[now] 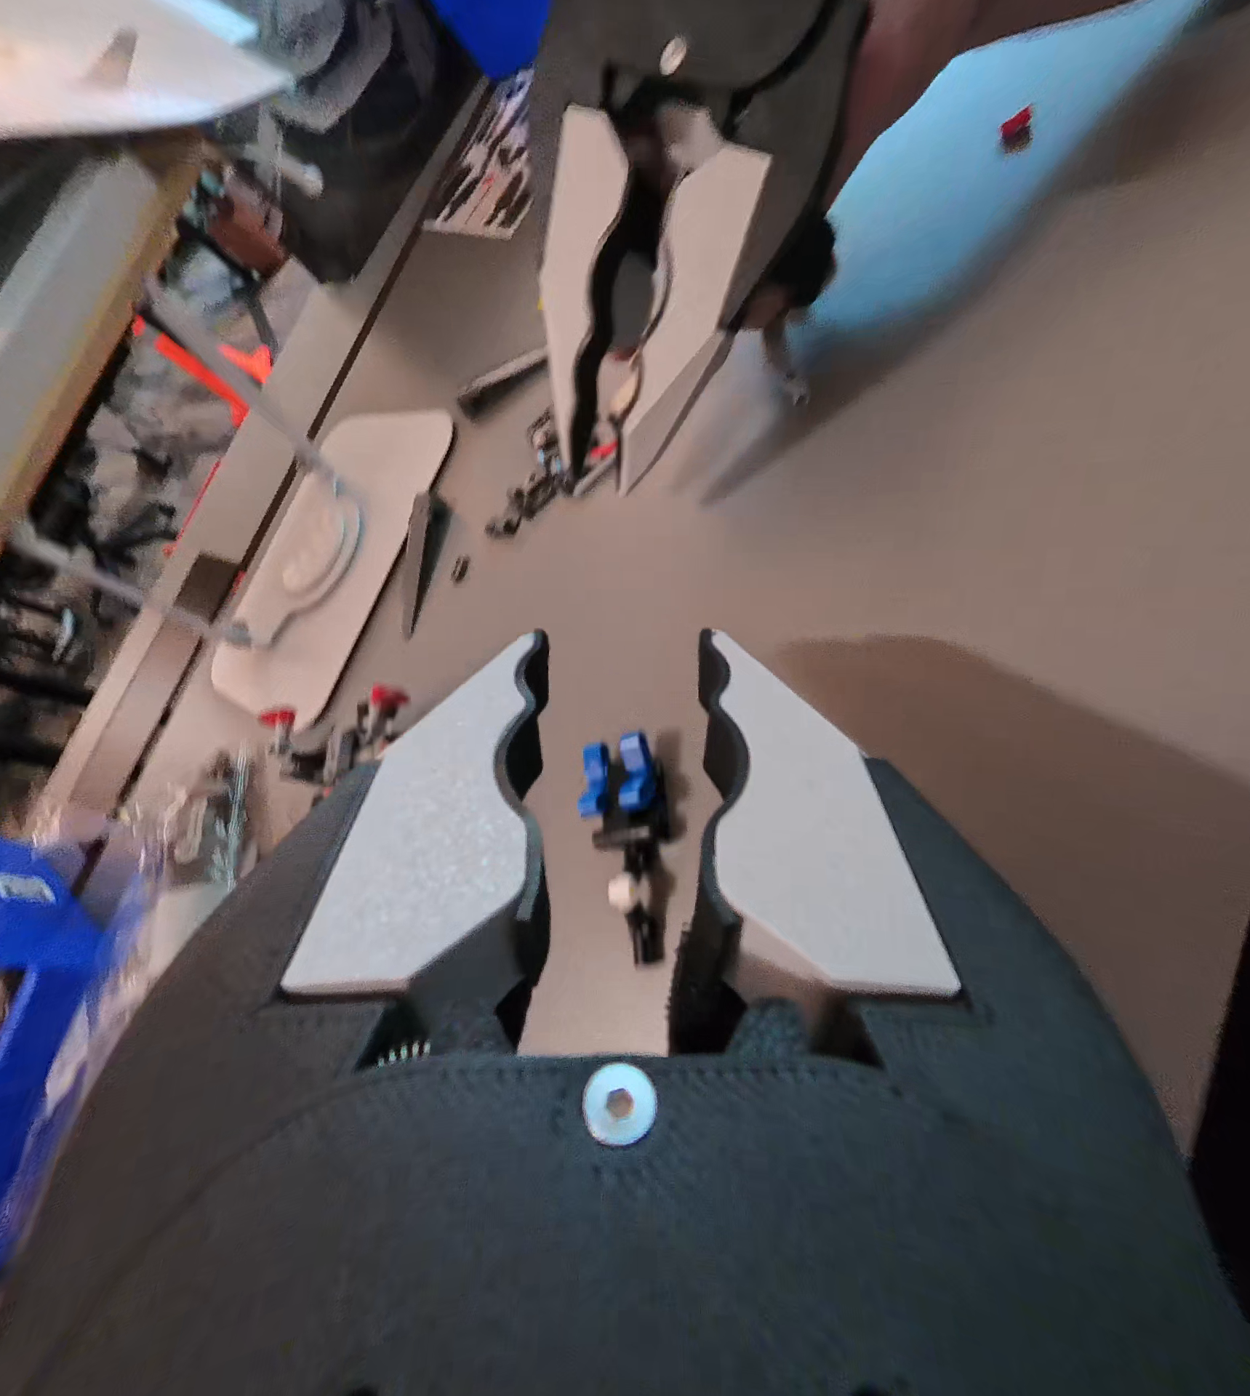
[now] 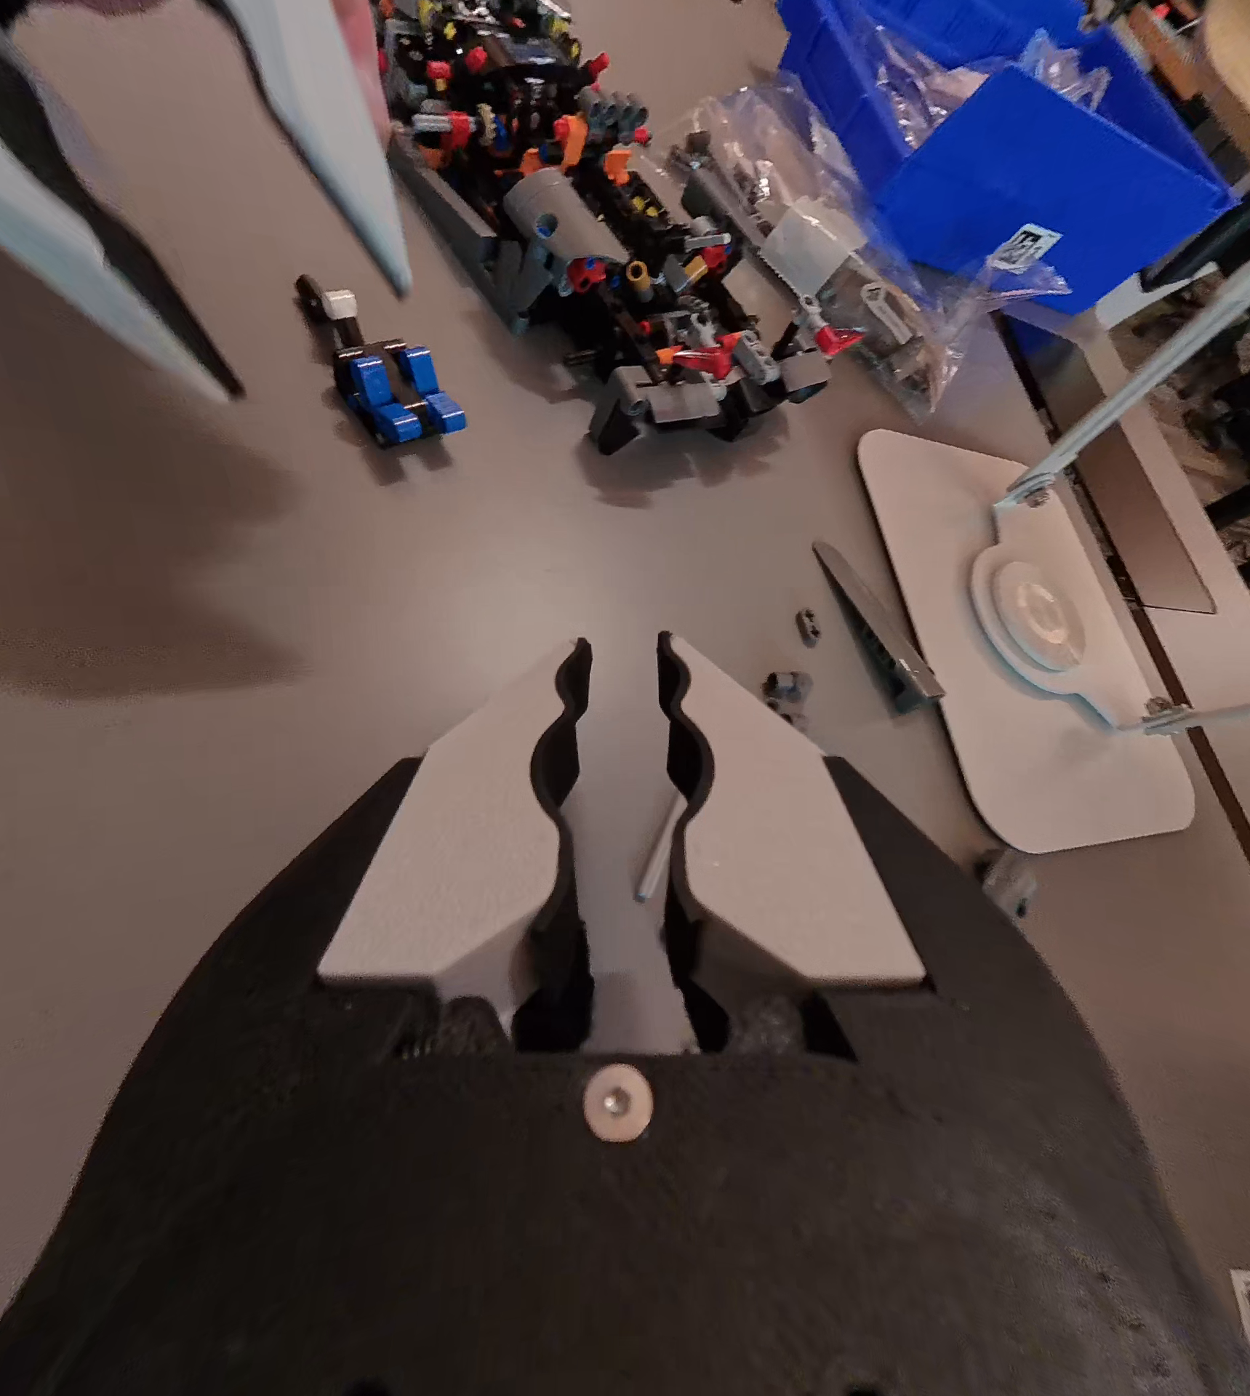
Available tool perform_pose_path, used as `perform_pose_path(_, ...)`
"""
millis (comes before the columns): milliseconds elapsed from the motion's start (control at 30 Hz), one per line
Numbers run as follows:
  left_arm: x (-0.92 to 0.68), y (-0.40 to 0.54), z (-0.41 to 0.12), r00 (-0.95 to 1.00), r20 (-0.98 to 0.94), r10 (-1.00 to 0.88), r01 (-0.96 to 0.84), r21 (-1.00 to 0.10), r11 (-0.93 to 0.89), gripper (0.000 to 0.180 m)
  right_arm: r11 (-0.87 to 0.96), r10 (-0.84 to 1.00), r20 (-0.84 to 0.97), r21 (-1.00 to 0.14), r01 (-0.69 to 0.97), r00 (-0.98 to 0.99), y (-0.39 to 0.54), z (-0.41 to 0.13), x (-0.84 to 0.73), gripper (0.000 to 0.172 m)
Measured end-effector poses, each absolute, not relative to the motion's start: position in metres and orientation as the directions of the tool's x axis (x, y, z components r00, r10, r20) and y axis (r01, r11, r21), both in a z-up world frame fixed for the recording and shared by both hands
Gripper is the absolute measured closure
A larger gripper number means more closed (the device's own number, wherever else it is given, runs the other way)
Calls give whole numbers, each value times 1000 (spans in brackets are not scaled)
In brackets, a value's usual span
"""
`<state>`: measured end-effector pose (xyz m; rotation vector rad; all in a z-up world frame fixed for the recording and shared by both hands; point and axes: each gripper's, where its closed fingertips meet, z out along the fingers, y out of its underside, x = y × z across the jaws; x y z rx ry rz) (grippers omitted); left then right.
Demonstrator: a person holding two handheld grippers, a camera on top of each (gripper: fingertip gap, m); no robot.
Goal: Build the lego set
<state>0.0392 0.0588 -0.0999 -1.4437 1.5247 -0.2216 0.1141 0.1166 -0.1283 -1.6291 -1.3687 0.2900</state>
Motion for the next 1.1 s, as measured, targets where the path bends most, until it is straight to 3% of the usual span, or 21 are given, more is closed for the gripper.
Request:
perform_pose_path(100, 71, 59, -99, 111, -601, -791, -658, -641, 395, 147, 82, 830, 399, -778, 623, 390, 126, -120, 123, 156)
perform_pose_path(267, 116, 62, -109, -89, -804, -589, -641, -406, 651, 164, 57, 776, 412, -800, 598, 478, 142, -107, 142, 157)
perform_pose_path(400, 148, 63, -115, -118, -879, -462, -565, -324, 759, 174, 36, 751, 412, -806, 591, 516, 150, -105, 151, 157)
perform_pose_path(633, 169, 48, -113, -25, -900, -434, -474, -372, 798, 178, 43, 740, 429, -799, 600, 518, 153, -107, 153, 158)
perform_pose_path(867, 155, 63, -93, 100, -792, -602, -444, -577, 685, 180, 28, 737, 418, -804, 593, 531, 157, -112, 155, 158)
perform_pose_path(1100, 152, 74, -92, 133, -764, -631, -449, -614, 649, 180, 37, 724, 434, -801, 598, 537, 158, -109, 156, 158)
